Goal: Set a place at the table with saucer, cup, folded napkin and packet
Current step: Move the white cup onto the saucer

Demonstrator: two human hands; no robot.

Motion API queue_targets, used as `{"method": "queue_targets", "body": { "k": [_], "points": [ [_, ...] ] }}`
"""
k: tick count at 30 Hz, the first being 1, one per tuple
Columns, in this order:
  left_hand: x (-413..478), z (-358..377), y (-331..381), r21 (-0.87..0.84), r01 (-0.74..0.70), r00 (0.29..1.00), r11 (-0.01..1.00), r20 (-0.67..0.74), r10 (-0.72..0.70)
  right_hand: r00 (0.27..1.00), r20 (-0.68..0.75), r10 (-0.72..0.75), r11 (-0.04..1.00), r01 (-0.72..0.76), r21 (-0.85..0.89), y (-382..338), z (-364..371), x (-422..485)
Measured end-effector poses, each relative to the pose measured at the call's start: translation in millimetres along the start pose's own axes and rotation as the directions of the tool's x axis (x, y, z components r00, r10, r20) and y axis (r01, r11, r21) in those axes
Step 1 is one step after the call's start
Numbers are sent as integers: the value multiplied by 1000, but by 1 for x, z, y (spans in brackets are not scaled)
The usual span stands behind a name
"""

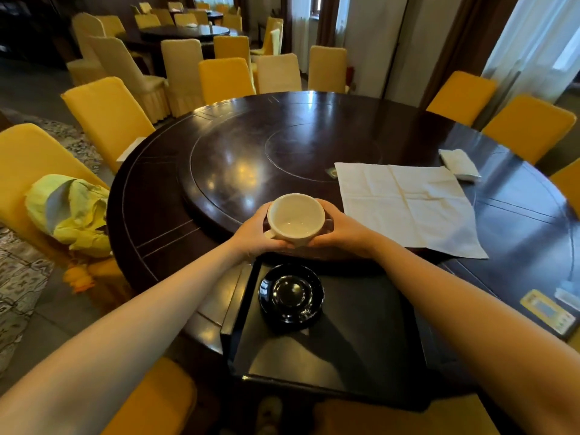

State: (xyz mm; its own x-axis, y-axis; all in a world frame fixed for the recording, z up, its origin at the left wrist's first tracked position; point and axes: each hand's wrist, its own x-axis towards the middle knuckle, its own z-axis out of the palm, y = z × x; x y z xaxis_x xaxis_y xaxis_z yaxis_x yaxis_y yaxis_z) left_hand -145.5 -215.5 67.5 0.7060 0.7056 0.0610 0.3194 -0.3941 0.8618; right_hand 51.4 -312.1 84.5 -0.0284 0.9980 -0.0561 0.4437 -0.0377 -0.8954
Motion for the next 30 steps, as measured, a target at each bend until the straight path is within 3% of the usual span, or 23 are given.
{"method": "queue_targets", "body": {
  "k": [10,17,30],
  "points": [
    [-45,58,-47,-13,47,998,999,35,-47,995,40,90,991,-93,95,68,47,-38],
    [-49,74,-86,-40,155,984,987,94,-150,980,88,180,972,-190,135,115,74,-27],
    [-33,77,-121,8,245,960,969,141,-244,964,80,254,956,-263,128,140,84,-9]
  ]
}}
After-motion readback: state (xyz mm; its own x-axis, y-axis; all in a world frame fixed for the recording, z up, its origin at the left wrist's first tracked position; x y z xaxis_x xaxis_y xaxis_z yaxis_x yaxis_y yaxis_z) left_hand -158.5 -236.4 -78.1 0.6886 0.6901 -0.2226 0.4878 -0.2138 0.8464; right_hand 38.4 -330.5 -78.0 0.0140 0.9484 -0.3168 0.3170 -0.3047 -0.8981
